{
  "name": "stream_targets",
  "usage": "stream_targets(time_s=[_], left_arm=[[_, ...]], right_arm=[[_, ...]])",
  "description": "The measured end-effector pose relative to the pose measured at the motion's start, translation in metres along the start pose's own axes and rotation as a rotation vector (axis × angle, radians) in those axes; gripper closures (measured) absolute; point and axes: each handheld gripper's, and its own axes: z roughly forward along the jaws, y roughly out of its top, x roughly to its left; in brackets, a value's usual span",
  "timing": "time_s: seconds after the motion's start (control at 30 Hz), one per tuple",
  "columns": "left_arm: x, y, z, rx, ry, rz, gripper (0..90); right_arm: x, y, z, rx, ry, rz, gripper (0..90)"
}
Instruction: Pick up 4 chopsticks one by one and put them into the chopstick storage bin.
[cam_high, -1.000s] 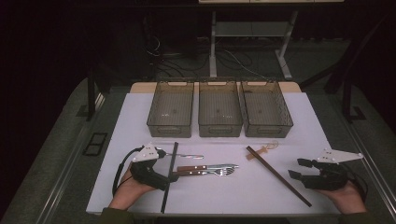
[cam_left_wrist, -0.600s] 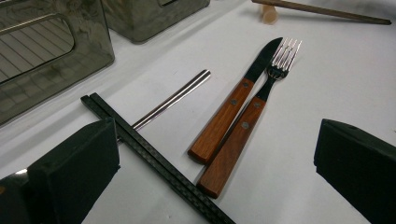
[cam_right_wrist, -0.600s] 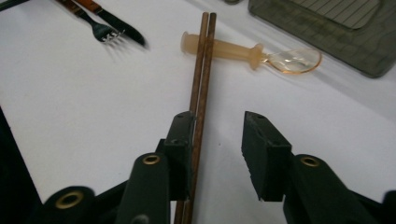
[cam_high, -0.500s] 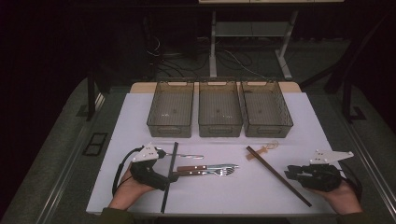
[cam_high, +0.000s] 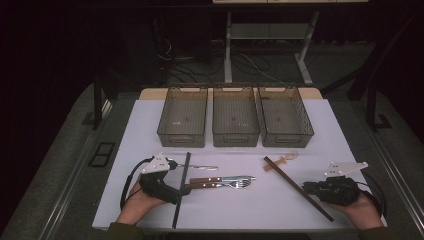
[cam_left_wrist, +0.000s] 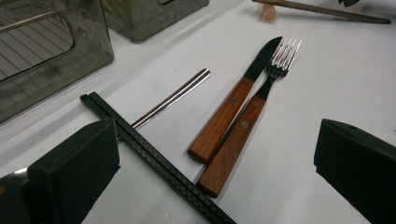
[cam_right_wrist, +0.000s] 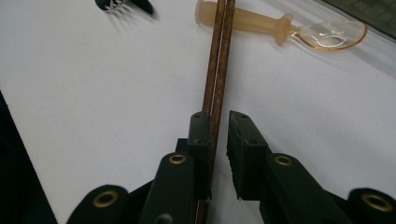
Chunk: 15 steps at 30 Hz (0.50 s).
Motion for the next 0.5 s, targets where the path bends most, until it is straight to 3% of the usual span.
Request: stream_targets(time_s=[0.5], left_arm=[[0.0001, -0.0002, -0.0001, 0.001, 0.001, 0.001, 0.0]], right_arm=[[0.0001, -0.0005, 0.0053, 0.027, 0.000, -0.011, 79.9]])
